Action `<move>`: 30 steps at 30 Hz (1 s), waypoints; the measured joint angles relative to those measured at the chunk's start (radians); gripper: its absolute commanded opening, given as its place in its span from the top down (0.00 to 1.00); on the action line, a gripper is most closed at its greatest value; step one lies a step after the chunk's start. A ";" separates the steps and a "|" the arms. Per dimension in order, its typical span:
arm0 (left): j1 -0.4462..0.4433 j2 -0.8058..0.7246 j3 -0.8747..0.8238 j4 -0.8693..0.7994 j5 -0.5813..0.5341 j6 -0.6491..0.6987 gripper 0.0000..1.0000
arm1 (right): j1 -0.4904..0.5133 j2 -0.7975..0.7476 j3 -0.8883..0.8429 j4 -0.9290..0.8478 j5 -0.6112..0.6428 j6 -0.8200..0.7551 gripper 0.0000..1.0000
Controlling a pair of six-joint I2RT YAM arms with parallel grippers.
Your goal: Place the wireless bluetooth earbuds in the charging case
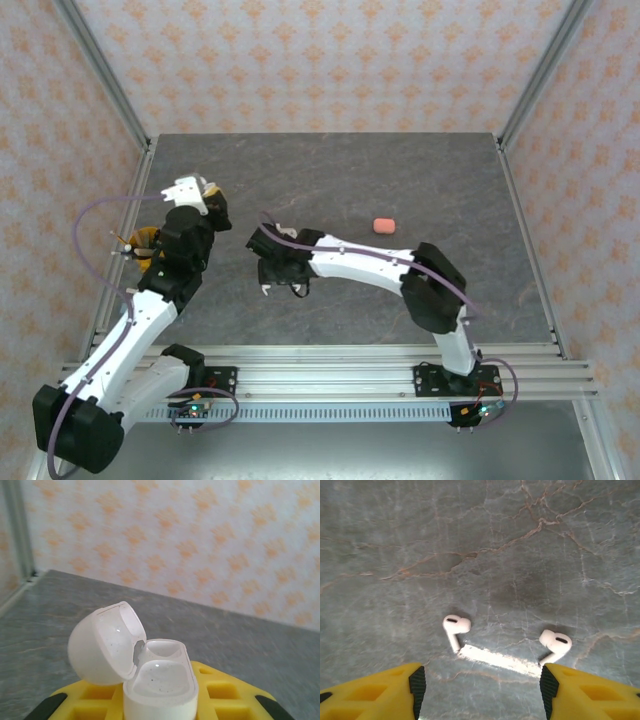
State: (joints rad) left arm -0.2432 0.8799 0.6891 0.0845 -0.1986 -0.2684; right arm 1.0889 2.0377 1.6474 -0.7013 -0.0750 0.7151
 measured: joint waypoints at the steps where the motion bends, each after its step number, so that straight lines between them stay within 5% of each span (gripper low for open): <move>1: 0.016 -0.013 -0.006 0.008 -0.015 -0.016 1.00 | 0.002 0.023 0.015 -0.007 0.004 0.005 0.37; 11: 0.066 -0.095 -0.029 0.021 -0.074 -0.083 1.00 | 0.016 0.226 0.216 -0.095 0.023 0.015 0.39; 30: 0.095 -0.117 -0.058 0.018 -0.076 -0.098 1.00 | 0.034 0.323 0.330 -0.151 0.015 0.017 0.48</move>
State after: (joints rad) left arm -0.1482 0.7624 0.6308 0.1020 -0.2741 -0.3668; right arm 1.1229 2.3604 1.9770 -0.8528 -0.0601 0.7319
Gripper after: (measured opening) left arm 0.243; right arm 0.537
